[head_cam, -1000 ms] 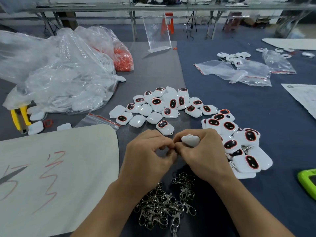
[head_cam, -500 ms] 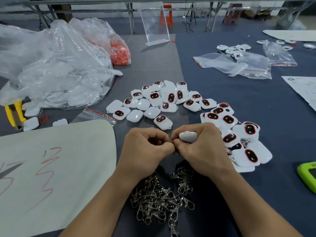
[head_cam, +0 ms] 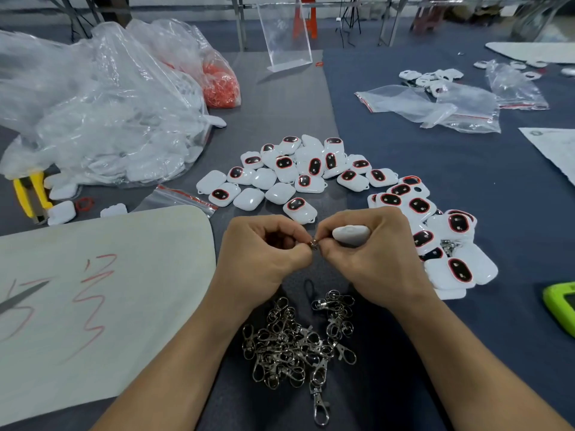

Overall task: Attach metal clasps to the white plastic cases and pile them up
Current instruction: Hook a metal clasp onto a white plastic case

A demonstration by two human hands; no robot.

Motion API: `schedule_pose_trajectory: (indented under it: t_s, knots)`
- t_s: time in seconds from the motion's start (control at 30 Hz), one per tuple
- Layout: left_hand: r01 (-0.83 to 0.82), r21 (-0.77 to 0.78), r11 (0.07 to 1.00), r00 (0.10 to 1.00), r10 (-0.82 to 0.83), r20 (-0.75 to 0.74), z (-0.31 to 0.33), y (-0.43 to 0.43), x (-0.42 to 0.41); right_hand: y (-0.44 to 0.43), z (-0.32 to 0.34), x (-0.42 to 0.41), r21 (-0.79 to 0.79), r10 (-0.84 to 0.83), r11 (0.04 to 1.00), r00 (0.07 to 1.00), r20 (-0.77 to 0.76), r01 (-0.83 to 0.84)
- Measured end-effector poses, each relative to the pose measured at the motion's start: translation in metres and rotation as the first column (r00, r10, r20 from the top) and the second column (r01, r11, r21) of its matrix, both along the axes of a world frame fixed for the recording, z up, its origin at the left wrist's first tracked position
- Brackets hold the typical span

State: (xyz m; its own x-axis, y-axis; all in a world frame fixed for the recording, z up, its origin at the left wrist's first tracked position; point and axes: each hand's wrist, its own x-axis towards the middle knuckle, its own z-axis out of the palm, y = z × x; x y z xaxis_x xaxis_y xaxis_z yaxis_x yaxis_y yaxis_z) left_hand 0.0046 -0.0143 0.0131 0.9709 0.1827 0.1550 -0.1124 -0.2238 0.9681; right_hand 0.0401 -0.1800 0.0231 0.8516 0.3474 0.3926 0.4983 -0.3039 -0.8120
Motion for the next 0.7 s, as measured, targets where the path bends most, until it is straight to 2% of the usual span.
schedule_pose_trajectory:
  t_s: [0.27,0.5,0.57,0.63,0.7]
  knots:
    - [0.056,0.107,0.993,0.998,-0.056,-0.004,-0.001,0.007,0.000,0.000,0.001,-0.001,-0.024,0.036,0.999,0.999,-0.009,-0.036]
    - [0.128,0.000,0.992,0.991,-0.128,-0.030,-0.002,0.007,0.002,0.001,0.000,0.000,-0.022,0.054,0.998,0.998,-0.043,-0.055]
    - [0.054,0.048,0.997,0.998,-0.053,-0.019,-0.003,0.006,0.001,0.002,-0.004,0.003,-0.050,-0.009,0.999,0.994,-0.107,0.004]
    - [-0.131,0.197,0.972,0.990,0.119,0.069,-0.002,0.008,0.000,0.002,-0.008,0.008,-0.115,-0.106,0.990,0.974,-0.198,0.085]
    - [-0.317,0.438,0.841,0.945,0.238,0.226,0.000,0.014,-0.001,0.001,-0.011,0.013,-0.186,-0.165,0.975,0.954,-0.251,0.120]
